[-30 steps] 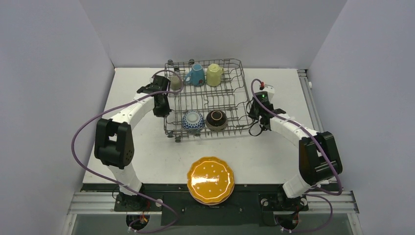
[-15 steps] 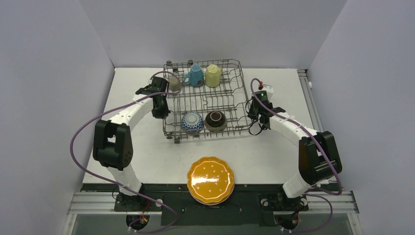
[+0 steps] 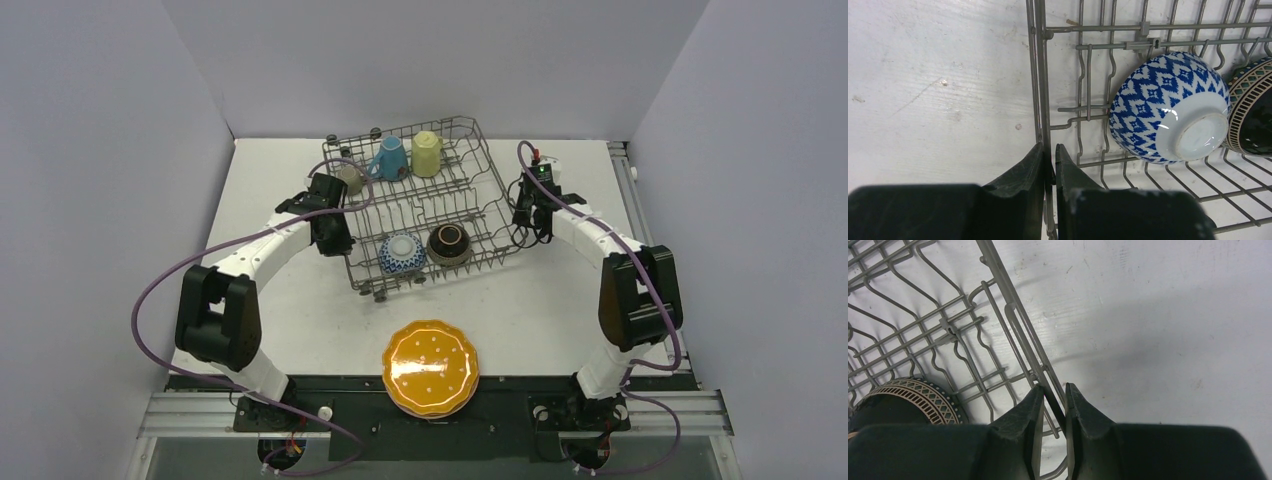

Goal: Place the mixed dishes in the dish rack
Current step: Adjust the dish rack at the center of the board.

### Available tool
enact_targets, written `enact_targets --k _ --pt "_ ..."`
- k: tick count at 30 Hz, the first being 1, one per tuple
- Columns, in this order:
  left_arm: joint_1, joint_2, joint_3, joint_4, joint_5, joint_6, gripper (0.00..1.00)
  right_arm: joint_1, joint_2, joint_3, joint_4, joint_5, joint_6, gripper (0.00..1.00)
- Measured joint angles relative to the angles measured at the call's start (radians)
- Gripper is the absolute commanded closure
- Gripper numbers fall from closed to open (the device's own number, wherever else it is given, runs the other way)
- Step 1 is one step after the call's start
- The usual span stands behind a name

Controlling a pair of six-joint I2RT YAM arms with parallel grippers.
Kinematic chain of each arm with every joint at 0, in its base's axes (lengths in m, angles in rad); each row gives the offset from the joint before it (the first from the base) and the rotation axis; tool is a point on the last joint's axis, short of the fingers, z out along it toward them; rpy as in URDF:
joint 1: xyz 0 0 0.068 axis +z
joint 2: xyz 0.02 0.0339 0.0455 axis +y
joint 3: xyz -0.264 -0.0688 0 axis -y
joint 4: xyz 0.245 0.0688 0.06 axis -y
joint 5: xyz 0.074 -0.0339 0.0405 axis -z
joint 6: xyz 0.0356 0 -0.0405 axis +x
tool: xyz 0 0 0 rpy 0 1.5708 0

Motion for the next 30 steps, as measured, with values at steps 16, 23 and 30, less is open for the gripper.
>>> enact_targets --k 16,23,30 --pt "0.001 -0.008 -0.002 -0.056 0.038 -0.013 0.55 -0.003 0.021 0.038 -0.049 -0.009 0.003 0.74" --pt "0.001 -0.022 0.024 -0.110 0.025 -0.007 0.45 0.005 0.021 0.038 -0.061 -0.024 0.032 0.53" --pt "0.001 -0.070 0.043 -0.151 -0.007 0.013 0.21 0.005 -0.001 0.040 -0.105 -0.018 0.027 0.44"
